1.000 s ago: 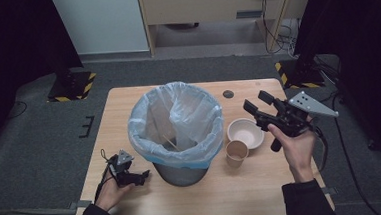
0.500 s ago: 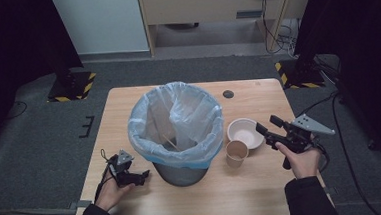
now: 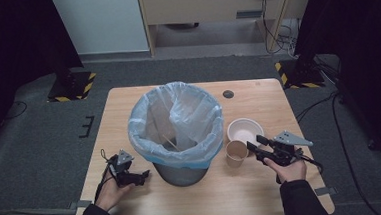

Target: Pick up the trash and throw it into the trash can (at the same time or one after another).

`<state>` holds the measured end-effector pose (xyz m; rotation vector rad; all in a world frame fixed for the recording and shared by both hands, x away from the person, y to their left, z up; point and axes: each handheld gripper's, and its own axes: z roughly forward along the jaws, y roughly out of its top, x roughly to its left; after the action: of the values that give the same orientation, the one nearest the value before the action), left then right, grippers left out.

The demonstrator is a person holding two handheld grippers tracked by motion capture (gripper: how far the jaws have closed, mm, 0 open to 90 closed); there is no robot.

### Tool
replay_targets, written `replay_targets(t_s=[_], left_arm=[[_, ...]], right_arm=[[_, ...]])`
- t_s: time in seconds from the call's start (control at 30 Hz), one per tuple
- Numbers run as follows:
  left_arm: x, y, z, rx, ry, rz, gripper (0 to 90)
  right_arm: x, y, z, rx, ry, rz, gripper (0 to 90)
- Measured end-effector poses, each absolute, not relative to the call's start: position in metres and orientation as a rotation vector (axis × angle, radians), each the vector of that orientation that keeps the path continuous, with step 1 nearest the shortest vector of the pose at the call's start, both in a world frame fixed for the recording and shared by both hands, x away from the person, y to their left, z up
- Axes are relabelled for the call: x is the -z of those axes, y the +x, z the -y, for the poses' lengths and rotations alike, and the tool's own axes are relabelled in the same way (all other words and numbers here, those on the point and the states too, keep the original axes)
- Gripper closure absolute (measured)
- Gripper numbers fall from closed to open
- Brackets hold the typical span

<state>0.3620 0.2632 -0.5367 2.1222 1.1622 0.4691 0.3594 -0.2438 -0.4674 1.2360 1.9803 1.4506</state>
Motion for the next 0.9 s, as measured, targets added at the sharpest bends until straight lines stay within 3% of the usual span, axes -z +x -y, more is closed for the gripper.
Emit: replay_targets(t_s=[0.47,0.8,0.9], left_arm=[[0.537,0.362,-0.263,-0.469,2.122,-1.163,0.0],[0.537,0.362,-0.263,-0.469,2.122,-1.163,0.0],[0.537,0.362,-0.263,-0.469,2.122,-1.163,0.0]], right_arm=[[0.485,0.374,0.224,-1.334,1.307,-2.128,65.4],[0.488,0.375,0.223,-1.292,1.353,-2.173,71.9],[0.49,0.374,0.222,-1.265,1.358,-2.192,79.0]])
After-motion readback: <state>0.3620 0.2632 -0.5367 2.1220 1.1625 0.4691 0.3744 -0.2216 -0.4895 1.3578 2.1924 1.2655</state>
